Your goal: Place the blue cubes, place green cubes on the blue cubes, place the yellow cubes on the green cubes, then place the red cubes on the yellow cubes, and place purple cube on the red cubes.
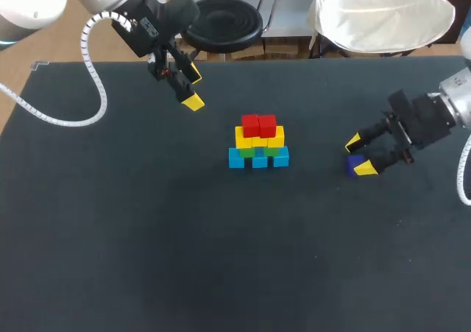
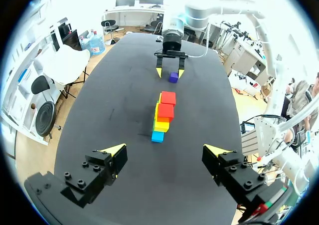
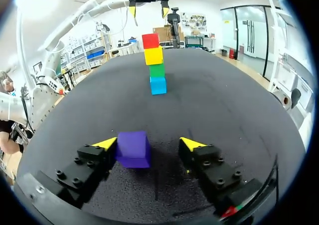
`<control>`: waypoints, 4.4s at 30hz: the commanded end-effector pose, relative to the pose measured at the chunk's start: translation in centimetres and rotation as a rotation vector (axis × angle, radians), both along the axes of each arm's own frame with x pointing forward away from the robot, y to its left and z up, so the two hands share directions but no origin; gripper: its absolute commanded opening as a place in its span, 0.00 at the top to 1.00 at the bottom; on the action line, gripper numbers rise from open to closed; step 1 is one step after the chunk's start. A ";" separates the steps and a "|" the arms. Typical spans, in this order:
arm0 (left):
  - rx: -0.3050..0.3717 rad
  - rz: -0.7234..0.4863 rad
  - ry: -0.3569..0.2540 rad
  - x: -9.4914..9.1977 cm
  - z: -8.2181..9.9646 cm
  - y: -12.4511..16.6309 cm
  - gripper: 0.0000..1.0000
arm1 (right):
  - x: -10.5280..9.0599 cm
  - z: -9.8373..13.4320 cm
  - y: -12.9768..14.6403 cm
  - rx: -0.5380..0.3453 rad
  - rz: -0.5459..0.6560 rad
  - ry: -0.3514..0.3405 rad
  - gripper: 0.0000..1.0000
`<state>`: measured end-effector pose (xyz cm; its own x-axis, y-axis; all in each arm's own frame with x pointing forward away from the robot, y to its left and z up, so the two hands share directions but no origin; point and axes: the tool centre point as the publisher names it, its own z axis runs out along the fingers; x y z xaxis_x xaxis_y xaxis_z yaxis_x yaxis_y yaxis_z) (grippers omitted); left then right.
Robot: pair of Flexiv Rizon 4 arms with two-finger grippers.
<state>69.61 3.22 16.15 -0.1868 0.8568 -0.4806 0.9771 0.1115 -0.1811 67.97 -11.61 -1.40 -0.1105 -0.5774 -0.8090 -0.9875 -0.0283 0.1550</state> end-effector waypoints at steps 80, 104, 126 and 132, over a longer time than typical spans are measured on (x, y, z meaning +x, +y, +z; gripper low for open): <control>-0.003 0.000 -0.003 -0.1 -0.1 0.1 0.00 | -0.4 16.1 16.7 -0.122 -0.200 -0.037 1.00; -0.003 0.000 -0.003 -0.1 -0.1 0.1 0.00 | -0.5 15.0 17.9 -0.092 -0.164 -0.028 1.00; -0.003 0.000 -0.003 -0.1 -0.1 0.1 0.00 | 0.2 13.7 18.4 -0.033 -0.085 -0.120 1.00; -0.003 0.000 -0.003 -0.1 -0.1 0.1 0.00 | 0.4 13.3 18.9 -0.044 -0.075 -0.114 1.00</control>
<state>69.61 3.22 16.15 -0.1868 0.8568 -0.4805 0.9771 0.1115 -0.1811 67.93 6.94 12.10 -0.0624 -0.6039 -0.7946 -0.9978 0.0543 0.0371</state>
